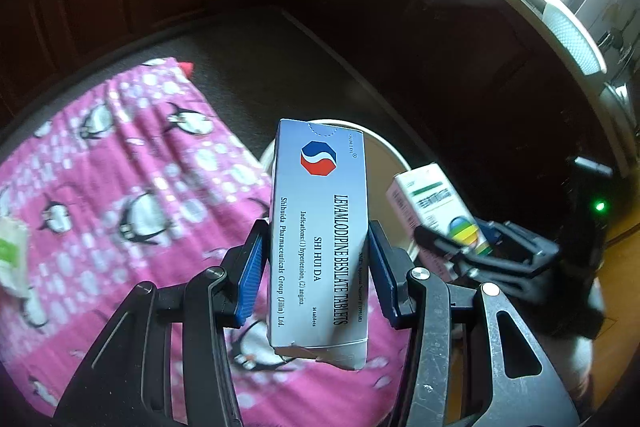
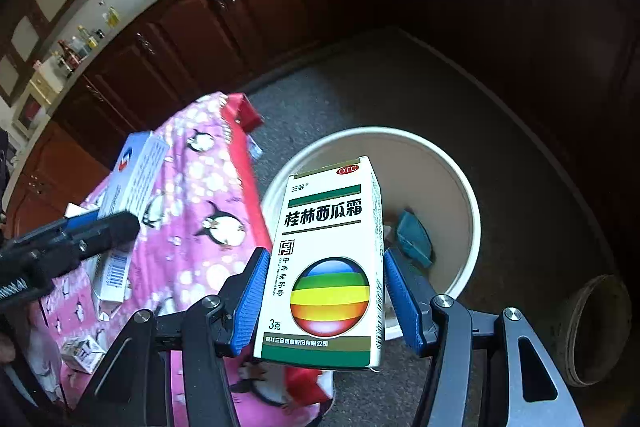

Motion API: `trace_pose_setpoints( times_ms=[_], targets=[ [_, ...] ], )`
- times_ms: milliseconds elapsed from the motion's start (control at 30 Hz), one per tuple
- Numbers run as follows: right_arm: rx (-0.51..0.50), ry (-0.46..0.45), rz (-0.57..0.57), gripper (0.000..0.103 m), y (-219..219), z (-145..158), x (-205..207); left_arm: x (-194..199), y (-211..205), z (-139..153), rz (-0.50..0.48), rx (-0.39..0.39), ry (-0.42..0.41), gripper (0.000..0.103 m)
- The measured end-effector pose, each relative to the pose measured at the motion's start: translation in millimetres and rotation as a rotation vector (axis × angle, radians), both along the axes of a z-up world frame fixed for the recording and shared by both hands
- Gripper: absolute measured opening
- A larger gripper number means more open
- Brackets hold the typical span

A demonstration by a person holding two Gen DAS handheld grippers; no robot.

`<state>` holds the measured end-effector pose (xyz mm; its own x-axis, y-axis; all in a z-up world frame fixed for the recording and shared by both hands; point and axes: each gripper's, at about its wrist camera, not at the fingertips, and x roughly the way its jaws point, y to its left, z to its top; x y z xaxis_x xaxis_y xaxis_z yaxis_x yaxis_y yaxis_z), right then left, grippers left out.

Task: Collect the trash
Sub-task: 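Carry both medicine boxes over the white bucket, then open both grippers to drop the boxes into the bucket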

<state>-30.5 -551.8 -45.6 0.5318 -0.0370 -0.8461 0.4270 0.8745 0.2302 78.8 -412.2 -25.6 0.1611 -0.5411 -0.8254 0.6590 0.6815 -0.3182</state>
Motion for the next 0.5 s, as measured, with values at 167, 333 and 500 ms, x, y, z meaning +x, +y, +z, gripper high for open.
trace_pose_setpoints(
  times_ms=[167, 333, 500],
  targets=[
    [0.031, 0.043, -0.018, 0.056, -10, -23, 6, 7, -15, -15, 0.007, -0.031, 0.068, 0.047],
    [0.079, 0.082, -0.035, 0.056, -20, -47, 10, 17, -24, -29, 0.008, -0.052, 0.134, 0.047],
    [0.131, 0.121, -0.072, 0.057, -29, -68, 14, 19, -32, -38, -0.003, -0.051, 0.157, 0.052]
  ],
)
